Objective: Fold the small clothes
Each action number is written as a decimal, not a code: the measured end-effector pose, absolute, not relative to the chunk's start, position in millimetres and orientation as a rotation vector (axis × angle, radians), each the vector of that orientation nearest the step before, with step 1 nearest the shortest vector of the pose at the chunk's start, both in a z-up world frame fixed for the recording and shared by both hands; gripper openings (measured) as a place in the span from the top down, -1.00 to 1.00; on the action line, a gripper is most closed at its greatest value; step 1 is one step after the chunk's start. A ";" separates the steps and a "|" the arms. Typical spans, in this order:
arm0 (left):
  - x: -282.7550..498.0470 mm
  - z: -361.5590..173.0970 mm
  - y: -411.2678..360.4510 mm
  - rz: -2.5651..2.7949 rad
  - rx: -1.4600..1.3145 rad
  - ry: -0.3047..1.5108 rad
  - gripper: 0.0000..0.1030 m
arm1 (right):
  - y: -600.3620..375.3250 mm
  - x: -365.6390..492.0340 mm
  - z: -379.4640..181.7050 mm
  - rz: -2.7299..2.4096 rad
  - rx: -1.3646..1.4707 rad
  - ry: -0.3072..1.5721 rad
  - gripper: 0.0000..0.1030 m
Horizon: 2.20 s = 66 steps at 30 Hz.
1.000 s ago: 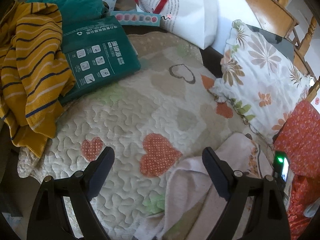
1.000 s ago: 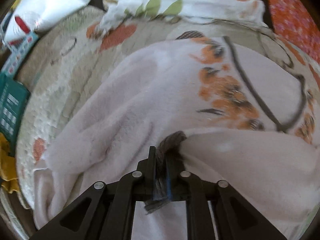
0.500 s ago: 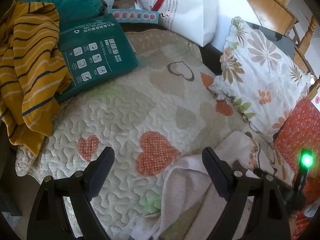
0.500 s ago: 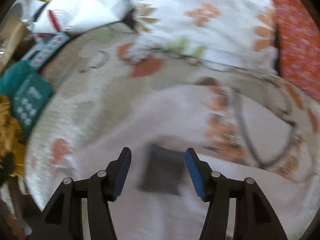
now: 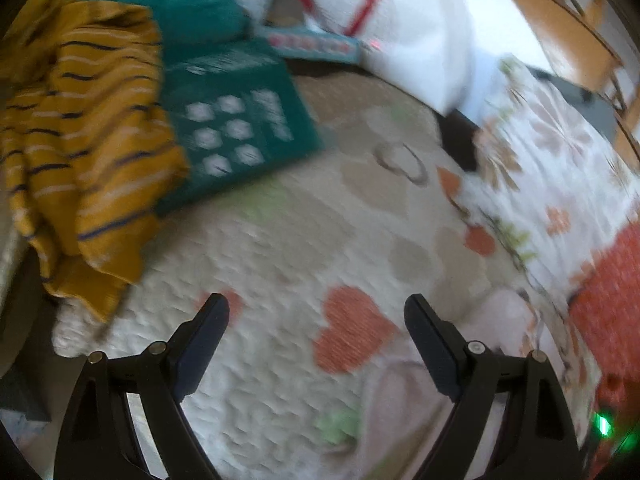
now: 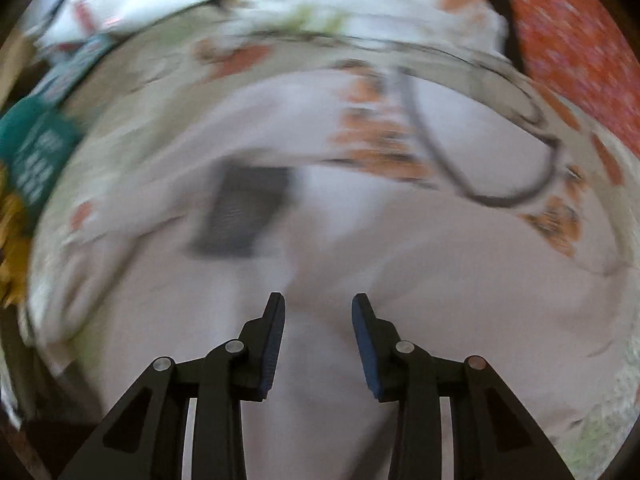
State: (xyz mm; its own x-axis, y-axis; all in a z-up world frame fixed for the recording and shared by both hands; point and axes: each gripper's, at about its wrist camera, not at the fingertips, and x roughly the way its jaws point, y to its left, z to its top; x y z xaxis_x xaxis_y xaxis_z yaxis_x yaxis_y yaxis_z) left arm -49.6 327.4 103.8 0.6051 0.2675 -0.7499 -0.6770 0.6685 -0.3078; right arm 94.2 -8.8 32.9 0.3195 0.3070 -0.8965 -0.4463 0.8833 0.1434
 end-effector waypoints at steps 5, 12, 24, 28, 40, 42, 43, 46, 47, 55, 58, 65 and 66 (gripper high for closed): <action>-76.1 100.4 366.2 0.681 -0.703 0.690 -0.72 | 66.4 29.4 38.1 0.762 -0.169 1.106 0.23; -103.5 93.0 402.5 0.753 -0.792 0.655 -0.72 | 131.6 -60.0 34.7 0.965 -0.416 0.949 -0.16; -107.7 91.4 404.6 0.732 -0.809 0.664 -0.72 | 149.5 -83.4 -3.3 0.865 -0.542 0.940 0.05; -107.8 89.0 405.9 0.739 -0.815 0.668 -0.72 | 148.0 -73.8 24.1 0.916 -0.398 0.986 0.86; -73.2 89.7 358.7 0.624 -0.741 0.722 -0.72 | -0.4 3.6 171.6 0.618 -0.114 0.810 0.86; -62.1 90.1 342.2 0.587 -0.712 0.742 -0.72 | -47.8 19.2 173.8 0.525 -0.046 0.834 0.86; -55.8 90.4 333.0 0.569 -0.695 0.753 -0.72 | -75.6 27.5 172.7 0.468 -0.007 0.849 0.86; -39.2 90.3 305.4 0.522 -0.641 0.779 -0.72 | -146.5 45.0 159.0 0.280 0.044 0.879 0.86; -34.9 90.4 297.6 0.510 -0.624 0.786 -0.72 | -167.7 50.8 150.5 0.228 0.057 0.898 0.86; 0.5 88.0 235.8 0.396 -0.533 0.839 -0.72 | -261.3 78.6 87.7 -0.054 0.140 1.053 0.72; 8.9 88.4 223.1 0.368 -0.519 0.848 -0.72 | -239.8 76.5 98.3 -0.012 0.098 0.989 0.27; 23.2 92.1 207.9 0.338 -0.506 0.849 -0.72 | -97.3 73.9 93.5 0.359 -0.197 0.938 0.25; 24.1 91.6 208.7 0.339 -0.510 0.851 -0.72 | -76.4 72.9 87.5 0.396 -0.248 0.932 0.25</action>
